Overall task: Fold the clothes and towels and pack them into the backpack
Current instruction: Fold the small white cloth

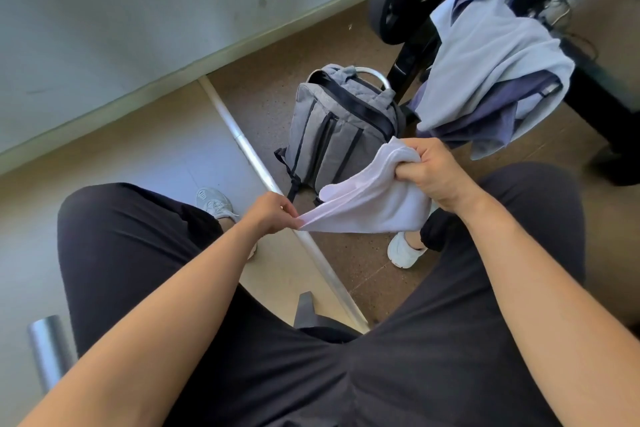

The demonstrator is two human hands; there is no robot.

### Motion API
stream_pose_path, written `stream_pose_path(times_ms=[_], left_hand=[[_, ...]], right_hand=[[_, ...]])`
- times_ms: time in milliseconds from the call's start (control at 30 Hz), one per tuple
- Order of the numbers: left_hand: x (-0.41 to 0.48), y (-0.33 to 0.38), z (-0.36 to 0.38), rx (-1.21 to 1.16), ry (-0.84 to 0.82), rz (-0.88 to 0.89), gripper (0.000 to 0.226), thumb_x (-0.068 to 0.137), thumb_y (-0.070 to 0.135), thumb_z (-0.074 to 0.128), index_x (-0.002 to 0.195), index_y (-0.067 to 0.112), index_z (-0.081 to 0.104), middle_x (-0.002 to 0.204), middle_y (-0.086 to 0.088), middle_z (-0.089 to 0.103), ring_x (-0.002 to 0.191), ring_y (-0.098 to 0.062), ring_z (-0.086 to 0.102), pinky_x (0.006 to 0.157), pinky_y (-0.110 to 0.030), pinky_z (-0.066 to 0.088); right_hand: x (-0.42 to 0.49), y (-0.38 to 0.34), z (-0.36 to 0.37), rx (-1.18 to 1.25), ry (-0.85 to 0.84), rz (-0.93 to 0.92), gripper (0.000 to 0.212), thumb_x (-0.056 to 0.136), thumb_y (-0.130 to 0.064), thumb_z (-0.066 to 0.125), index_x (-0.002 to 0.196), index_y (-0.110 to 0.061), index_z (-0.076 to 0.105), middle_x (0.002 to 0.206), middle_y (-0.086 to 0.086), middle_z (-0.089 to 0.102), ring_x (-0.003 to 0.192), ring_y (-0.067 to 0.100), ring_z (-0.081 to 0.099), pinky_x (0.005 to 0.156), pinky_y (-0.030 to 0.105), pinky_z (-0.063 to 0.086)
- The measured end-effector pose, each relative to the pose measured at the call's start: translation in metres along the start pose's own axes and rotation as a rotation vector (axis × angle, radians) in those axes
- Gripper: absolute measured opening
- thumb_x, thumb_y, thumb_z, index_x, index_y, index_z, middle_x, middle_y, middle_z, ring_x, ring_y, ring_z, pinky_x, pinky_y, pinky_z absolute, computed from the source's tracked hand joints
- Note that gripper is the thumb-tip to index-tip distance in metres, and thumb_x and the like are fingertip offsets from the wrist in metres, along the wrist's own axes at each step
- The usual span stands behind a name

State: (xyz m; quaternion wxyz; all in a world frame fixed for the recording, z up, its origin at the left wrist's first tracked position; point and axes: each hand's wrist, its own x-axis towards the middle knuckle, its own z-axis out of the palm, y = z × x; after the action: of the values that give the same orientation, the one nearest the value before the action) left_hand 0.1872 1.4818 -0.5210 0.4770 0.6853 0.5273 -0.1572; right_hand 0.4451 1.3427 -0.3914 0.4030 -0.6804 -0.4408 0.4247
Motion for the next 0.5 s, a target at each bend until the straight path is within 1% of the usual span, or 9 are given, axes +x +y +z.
stream_pose_path(times_ms=[67, 133, 200, 267, 333, 400, 433, 467, 500], left_hand=[[-0.001, -0.003, 0.000, 0.225, 0.027, 0.046, 0.039, 0.066, 0.055, 0.088, 0.087, 0.028, 0.070, 0.093, 0.010, 0.072, 0.086, -0.013, 0.067, 0.079, -0.037, 0.059], [-0.007, 0.003, -0.001, 0.213, 0.032, 0.122, 0.051, 0.066, 0.064, 0.086, 0.100, 0.031, 0.069, 0.103, 0.012, 0.069, 0.096, -0.012, 0.066, 0.086, -0.039, 0.058], [-0.014, 0.015, -0.003, 0.058, 0.019, 0.254, 0.059, 0.076, 0.047, 0.086, 0.127, 0.029, 0.062, 0.126, 0.006, 0.064, 0.117, -0.017, 0.061, 0.098, -0.039, 0.053], [-0.024, 0.033, -0.004, -0.110, -0.023, 0.434, 0.075, 0.081, 0.028, 0.079, 0.148, 0.029, 0.047, 0.150, 0.004, 0.049, 0.140, -0.017, 0.045, 0.113, -0.038, 0.039], [-0.035, 0.049, -0.002, -0.193, -0.085, 0.607, 0.092, 0.077, 0.031, 0.079, 0.157, 0.034, 0.033, 0.161, 0.011, 0.035, 0.150, -0.011, 0.029, 0.120, -0.036, 0.026], [-0.040, 0.059, 0.006, -0.111, -0.062, 0.755, 0.104, 0.071, 0.043, 0.088, 0.157, 0.038, 0.030, 0.162, 0.017, 0.032, 0.150, -0.011, 0.027, 0.121, -0.034, 0.024], [-0.040, 0.060, 0.012, -0.058, -0.029, 0.791, 0.104, 0.067, 0.049, 0.090, 0.155, 0.037, 0.034, 0.157, 0.016, 0.038, 0.146, -0.011, 0.034, 0.120, -0.034, 0.029], [-0.039, 0.060, 0.017, -0.022, 0.016, 0.796, 0.098, 0.066, 0.051, 0.090, 0.149, 0.033, 0.042, 0.148, 0.012, 0.050, 0.136, -0.012, 0.046, 0.114, -0.037, 0.039], [-0.038, 0.060, 0.021, -0.003, 0.066, 0.775, 0.084, 0.066, 0.051, 0.087, 0.139, 0.028, 0.052, 0.131, 0.007, 0.061, 0.119, -0.014, 0.057, 0.101, -0.041, 0.048]], right_hand=[[0.000, 0.000, 0.000, 0.014, -0.009, 0.005, 0.012, 0.075, -0.002, 0.055, 0.076, 0.009, 0.060, 0.071, 0.009, 0.059, 0.069, 0.009, 0.053, 0.062, 0.018, 0.043], [0.002, 0.000, -0.001, 0.010, 0.000, -0.014, 0.020, 0.073, -0.007, 0.055, 0.079, 0.012, 0.059, 0.073, 0.012, 0.058, 0.071, 0.012, 0.052, 0.062, 0.019, 0.042], [0.001, -0.001, -0.001, -0.006, 0.000, -0.028, 0.020, 0.073, -0.008, 0.056, 0.079, 0.011, 0.060, 0.073, 0.011, 0.058, 0.070, 0.011, 0.052, 0.062, 0.018, 0.042], [0.000, -0.001, 0.002, -0.006, -0.030, -0.035, 0.021, 0.073, -0.007, 0.056, 0.081, 0.011, 0.062, 0.074, 0.011, 0.059, 0.071, 0.011, 0.053, 0.063, 0.019, 0.043], [-0.001, -0.002, 0.008, 0.008, -0.060, -0.025, 0.021, 0.074, -0.007, 0.058, 0.084, 0.008, 0.066, 0.075, 0.011, 0.063, 0.072, 0.011, 0.056, 0.064, 0.021, 0.045], [-0.001, -0.003, 0.014, 0.000, -0.092, -0.031, 0.020, 0.075, -0.008, 0.061, 0.089, 0.001, 0.072, 0.079, 0.012, 0.070, 0.074, 0.008, 0.059, 0.067, 0.021, 0.048], [-0.001, -0.003, 0.016, -0.014, -0.106, -0.043, 0.020, 0.076, -0.009, 0.063, 0.091, -0.002, 0.074, 0.083, 0.016, 0.072, 0.077, 0.009, 0.061, 0.069, 0.022, 0.049], [-0.001, -0.004, 0.018, -0.022, -0.113, -0.058, 0.021, 0.078, -0.010, 0.064, 0.093, -0.002, 0.075, 0.086, 0.020, 0.072, 0.078, 0.009, 0.062, 0.071, 0.023, 0.049], [-0.001, -0.004, 0.019, -0.023, -0.112, -0.068, 0.020, 0.078, -0.010, 0.065, 0.093, -0.001, 0.074, 0.088, 0.021, 0.072, 0.078, 0.009, 0.062, 0.072, 0.023, 0.049]])
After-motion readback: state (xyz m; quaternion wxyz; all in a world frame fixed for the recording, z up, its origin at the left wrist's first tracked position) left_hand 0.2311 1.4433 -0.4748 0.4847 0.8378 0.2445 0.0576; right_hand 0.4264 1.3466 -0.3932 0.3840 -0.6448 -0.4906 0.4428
